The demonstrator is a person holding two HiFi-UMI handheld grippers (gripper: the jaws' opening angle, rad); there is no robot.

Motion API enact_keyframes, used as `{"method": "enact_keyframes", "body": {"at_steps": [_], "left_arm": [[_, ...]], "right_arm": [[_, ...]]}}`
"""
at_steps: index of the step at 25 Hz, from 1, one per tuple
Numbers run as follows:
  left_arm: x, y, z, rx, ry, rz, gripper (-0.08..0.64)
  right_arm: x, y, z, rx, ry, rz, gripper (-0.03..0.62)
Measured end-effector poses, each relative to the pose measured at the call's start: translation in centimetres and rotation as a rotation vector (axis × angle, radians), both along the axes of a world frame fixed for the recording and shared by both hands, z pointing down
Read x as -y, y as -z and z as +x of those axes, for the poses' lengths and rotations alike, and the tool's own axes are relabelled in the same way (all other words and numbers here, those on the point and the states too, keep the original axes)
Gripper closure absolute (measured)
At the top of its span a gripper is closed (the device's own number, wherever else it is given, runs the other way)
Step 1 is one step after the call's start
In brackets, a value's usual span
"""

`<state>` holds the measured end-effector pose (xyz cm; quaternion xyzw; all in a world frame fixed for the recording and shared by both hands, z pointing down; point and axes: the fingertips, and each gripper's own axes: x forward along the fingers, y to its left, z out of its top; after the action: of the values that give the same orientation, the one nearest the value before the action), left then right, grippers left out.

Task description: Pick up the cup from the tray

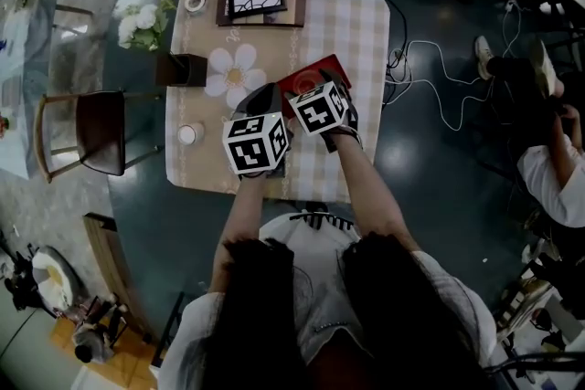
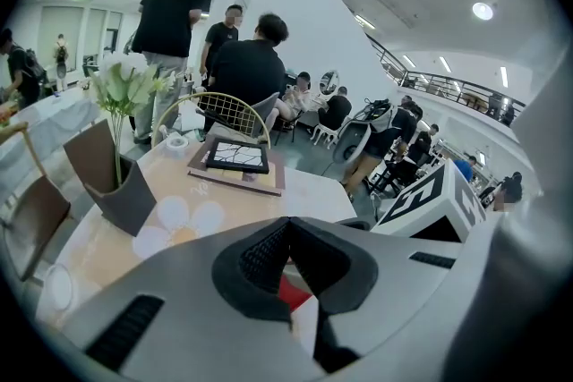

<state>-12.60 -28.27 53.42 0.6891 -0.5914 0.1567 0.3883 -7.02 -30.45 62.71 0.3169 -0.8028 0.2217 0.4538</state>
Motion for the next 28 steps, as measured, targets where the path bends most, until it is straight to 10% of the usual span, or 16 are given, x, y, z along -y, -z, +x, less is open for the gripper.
{"method": "enact_keyframes", "body": {"at_steps": [28], "left_arm": [[-3.8, 0.9, 4.1, -0.013, -0.121, 0.028, 0.556]], "right_arm": [[-9.1, 0.3, 8.1, -0.049, -0.063, -0.025, 0.19]]}}
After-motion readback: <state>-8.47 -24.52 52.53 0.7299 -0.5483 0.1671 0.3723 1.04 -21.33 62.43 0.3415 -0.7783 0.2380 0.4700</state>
